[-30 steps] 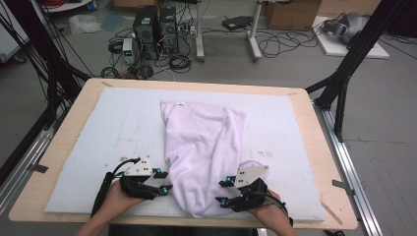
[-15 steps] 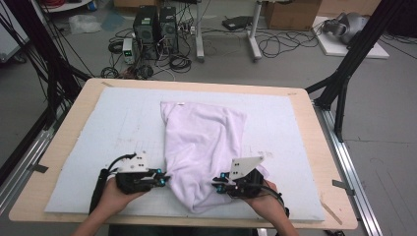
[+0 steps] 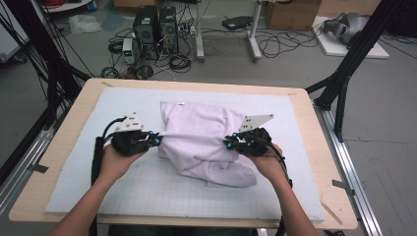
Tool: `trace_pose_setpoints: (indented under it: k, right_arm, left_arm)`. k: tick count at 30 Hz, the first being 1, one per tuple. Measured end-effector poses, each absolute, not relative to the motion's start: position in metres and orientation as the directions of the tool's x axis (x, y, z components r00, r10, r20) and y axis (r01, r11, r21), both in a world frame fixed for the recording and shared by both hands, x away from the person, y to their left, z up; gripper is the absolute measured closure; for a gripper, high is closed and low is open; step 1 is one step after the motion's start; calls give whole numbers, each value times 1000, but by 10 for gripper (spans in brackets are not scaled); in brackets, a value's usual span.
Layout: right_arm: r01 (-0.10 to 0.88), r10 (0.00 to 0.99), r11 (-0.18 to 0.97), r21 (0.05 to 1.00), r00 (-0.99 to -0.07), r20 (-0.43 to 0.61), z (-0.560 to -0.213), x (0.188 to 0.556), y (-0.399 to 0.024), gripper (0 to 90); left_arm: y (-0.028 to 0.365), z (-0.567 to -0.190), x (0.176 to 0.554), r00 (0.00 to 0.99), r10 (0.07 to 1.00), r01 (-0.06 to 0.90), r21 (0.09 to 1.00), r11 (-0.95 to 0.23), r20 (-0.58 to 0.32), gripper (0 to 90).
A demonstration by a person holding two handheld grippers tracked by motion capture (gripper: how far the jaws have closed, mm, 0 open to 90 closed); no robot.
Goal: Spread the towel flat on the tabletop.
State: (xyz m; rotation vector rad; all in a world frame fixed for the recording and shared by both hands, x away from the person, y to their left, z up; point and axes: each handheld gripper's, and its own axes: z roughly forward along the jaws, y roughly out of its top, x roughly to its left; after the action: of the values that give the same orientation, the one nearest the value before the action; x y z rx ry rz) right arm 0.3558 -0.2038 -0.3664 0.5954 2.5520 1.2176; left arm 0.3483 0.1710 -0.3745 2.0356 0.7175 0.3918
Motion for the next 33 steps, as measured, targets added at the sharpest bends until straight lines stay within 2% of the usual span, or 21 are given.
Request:
trace_pose_setpoints:
  k: [3,6,9,13,17,20,25,28,33]
  right_arm:
    - [342,526,537,771,-850,11,-385,381,-213,798]
    - [404,557,525,749,-829,57,-400,397,-218,767]
    - [403,563,511,759,-824,60,-401,397,-220,707]
    - [348,557,492,798,-830,18,-385,382,-223,662]
    - [286,546,499,818,-837,-40,-369,358,-225,643]
    - [238,497,526,816,-865,-68,-368,339,-222,626]
    - [199,397,567,799,-916,-53,-383,309,-209,579]
    - [187,353,590,786,-934,-43,-393,299,-201,556]
    - [186,318,646,741,-947,-39,-415,296,-184,534]
  left_arm:
    - [158,-392,368,764,646,365,830,-422,-8,816]
    - [154,-404,376,758,652,402,798,-448,-16,714]
    - [161,-400,371,758,652,393,815,-425,-25,637]
    - [177,-390,358,752,658,374,847,-376,-40,577]
    - [184,-390,341,765,644,352,855,-380,-29,575]
    - [184,-399,330,787,617,341,852,-397,-27,582]
    - [172,-418,329,797,602,376,818,-436,-45,588]
    - [161,-426,332,807,591,372,796,-478,-23,589]
    - [146,-437,338,804,594,382,768,-514,-3,596]
